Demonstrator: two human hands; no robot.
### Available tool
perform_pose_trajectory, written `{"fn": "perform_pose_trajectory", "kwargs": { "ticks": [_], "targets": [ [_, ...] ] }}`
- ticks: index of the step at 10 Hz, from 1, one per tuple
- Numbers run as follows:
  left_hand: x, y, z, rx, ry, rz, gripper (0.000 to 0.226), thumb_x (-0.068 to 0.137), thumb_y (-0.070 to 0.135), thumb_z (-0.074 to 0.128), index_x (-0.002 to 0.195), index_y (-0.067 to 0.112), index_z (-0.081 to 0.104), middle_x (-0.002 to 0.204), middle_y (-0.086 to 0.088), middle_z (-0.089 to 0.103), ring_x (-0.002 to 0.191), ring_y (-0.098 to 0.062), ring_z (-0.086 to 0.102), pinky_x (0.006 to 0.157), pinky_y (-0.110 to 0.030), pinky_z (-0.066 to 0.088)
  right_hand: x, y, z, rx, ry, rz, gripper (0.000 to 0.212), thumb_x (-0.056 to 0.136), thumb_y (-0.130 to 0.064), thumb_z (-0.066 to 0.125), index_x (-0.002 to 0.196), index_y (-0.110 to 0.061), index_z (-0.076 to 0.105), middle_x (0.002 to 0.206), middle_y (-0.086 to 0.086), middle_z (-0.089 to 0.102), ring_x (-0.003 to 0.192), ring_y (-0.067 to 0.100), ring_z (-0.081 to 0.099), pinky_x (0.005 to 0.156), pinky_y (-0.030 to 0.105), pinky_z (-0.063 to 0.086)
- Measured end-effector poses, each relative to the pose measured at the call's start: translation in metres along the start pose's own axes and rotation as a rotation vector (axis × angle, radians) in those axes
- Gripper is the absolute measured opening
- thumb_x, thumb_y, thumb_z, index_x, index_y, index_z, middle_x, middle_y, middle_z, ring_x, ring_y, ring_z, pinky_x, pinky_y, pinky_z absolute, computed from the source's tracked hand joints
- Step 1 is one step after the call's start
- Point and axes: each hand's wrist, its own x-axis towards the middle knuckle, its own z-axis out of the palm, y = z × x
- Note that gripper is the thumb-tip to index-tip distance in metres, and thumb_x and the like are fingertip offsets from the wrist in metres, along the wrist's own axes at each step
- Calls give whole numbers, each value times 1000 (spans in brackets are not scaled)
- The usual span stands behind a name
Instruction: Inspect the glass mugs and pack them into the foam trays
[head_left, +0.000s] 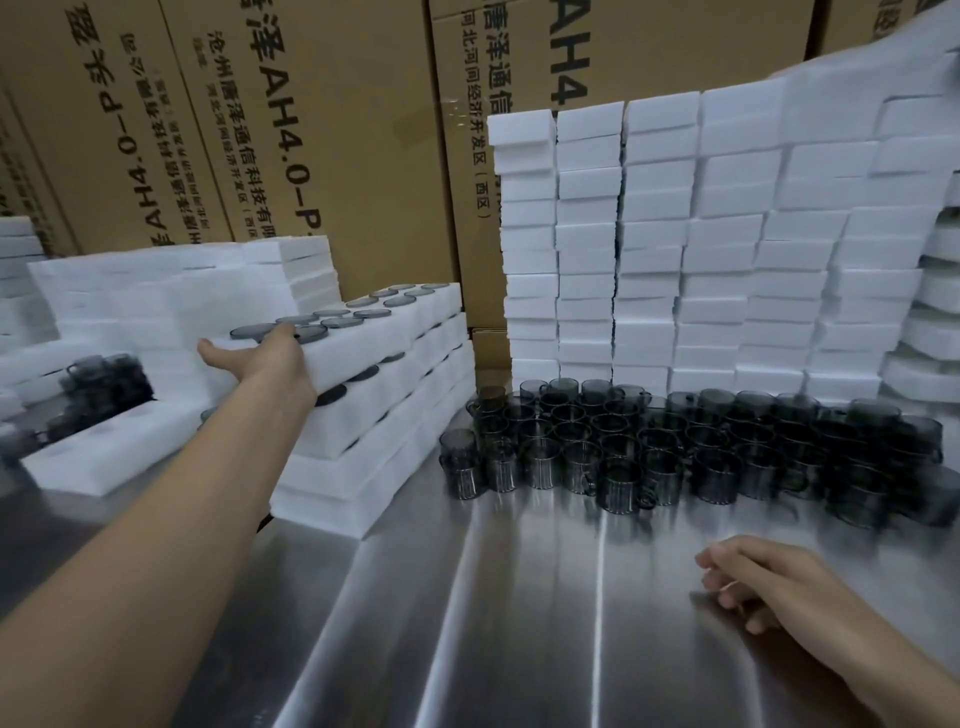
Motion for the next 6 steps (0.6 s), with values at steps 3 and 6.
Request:
{"fn": "perform_pose_trajectory", "kwargs": {
  "ticks": [3, 6],
  "targets": [
    [-7, 7, -7, 56, -47, -4, 101, 97, 33, 67, 169, 41, -4, 172, 2, 17, 146, -29, 41, 107, -56, 54, -3, -2, 1, 16, -4, -10, 23, 106, -14, 61, 96, -6, 80, 84, 12, 79, 66, 12, 68, 54, 24, 51],
    [-26, 27, -20, 76, -51, 117, 37, 96, 24, 62, 133, 19, 57, 150, 3, 47, 121, -21, 57, 90, -33, 54, -1, -3, 2, 35, -10, -14, 19, 105, -11, 63, 96, -7, 79, 91, 17, 77, 67, 12, 69, 55, 28, 52]
  ]
}}
